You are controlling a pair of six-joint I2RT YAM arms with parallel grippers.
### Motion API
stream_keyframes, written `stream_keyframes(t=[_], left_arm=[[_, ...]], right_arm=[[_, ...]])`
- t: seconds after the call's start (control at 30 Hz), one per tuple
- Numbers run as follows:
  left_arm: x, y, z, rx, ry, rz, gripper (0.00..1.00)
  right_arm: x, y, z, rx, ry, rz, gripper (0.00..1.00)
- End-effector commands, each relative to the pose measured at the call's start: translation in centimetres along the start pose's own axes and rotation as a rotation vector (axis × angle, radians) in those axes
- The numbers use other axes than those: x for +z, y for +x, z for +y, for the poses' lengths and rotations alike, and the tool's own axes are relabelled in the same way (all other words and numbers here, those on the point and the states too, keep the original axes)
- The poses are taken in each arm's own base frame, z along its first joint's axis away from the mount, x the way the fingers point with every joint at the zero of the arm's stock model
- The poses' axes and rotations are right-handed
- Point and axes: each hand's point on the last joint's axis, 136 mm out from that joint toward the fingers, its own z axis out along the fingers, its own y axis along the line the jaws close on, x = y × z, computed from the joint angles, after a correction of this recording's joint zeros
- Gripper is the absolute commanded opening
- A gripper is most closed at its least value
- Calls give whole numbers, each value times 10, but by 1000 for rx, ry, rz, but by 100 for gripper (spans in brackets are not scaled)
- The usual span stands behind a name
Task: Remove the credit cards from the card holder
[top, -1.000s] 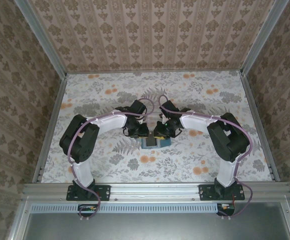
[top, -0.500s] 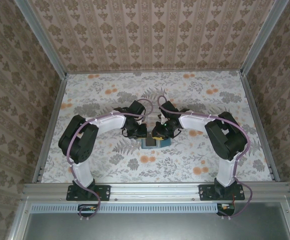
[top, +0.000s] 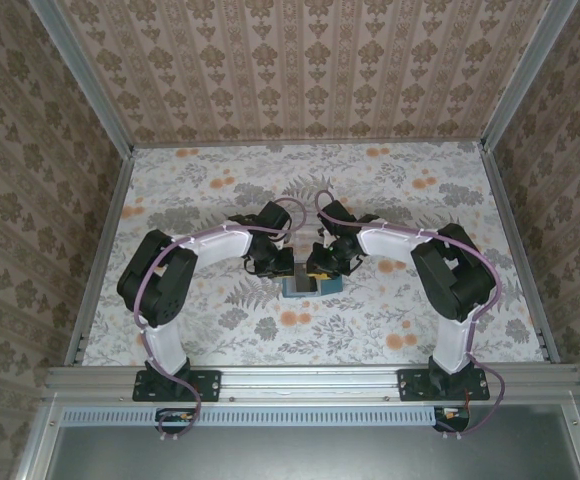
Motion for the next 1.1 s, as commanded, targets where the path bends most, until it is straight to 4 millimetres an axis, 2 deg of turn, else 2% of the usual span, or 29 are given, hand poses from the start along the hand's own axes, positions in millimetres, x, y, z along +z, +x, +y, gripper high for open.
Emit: stream_keyframes(t=[0.0,0.27,0.43,0.57,0.73,1.07], left_arm=[[-16,-3,-3,18,-6,-20,15],[-27,-5,-22,38,27,-38,16],[-19,-2,-28,45,38,-17,18],[-8,3,-23,44,20,16,18],[4,10,-6,48,-51,67,18],[9,15,7,67,-120,119,18]], right_arm=[[-20,-5,10,-3,-20,-44,25],[-18,-5,3,-2,-1,-37,25],[-10,-4,-5,-3,25,-11,26],[-5,-2,-9,-4,33,5,26],[0,-1,-11,-6,31,24,26],[2,0,-4,-7,-24,33,26]])
